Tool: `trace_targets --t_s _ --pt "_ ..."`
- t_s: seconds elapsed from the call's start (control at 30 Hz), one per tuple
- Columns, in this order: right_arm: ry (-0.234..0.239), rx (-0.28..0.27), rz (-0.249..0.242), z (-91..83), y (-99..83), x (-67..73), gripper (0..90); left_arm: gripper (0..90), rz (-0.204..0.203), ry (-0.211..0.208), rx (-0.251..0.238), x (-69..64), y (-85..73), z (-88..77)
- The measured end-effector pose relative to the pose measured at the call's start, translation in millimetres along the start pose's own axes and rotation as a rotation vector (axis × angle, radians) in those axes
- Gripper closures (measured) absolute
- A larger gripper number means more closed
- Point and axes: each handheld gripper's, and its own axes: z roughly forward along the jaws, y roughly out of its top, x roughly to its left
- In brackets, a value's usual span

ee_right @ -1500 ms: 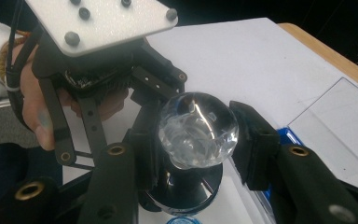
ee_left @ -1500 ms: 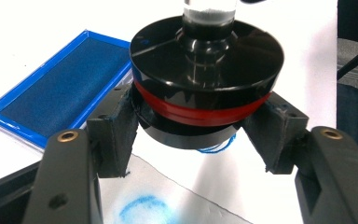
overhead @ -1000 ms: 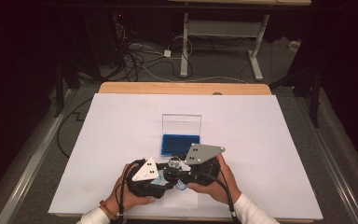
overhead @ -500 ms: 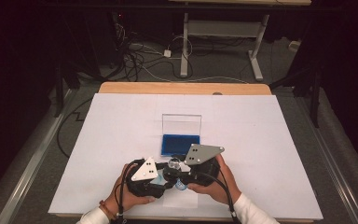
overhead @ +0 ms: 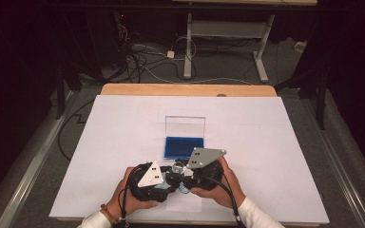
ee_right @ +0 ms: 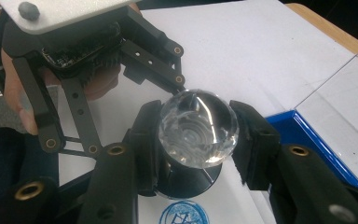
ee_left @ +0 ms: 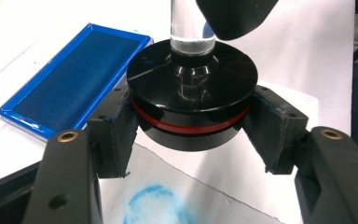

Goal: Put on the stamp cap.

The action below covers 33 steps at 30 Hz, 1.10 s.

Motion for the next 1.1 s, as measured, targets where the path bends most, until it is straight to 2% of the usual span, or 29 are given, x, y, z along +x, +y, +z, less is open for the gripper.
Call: trace_targets --t_s 0.33,0.77,1.0,1.1 --pt "-0.002 0.035 -0.006 5.3 -2.6 3.1 57.0 36.3 0.016 0.013 0.053 -2.3 0.0 3.2" --pt "-0.006 0.051 -0.013 9.3 -5.6 5.1 57.0 36.2 -0.007 0.012 0.061 -3.6 0.9 4.0" --pt "0.0 0.057 -0.011 10.6 -6.9 5.0 57.0 36.1 0.016 0.023 0.085 -4.2 1.8 3.8" --pt "-0.003 0.061 -0.008 11.0 -7.2 5.5 57.0 36.0 0.018 0.014 0.086 -4.2 0.1 6.4"
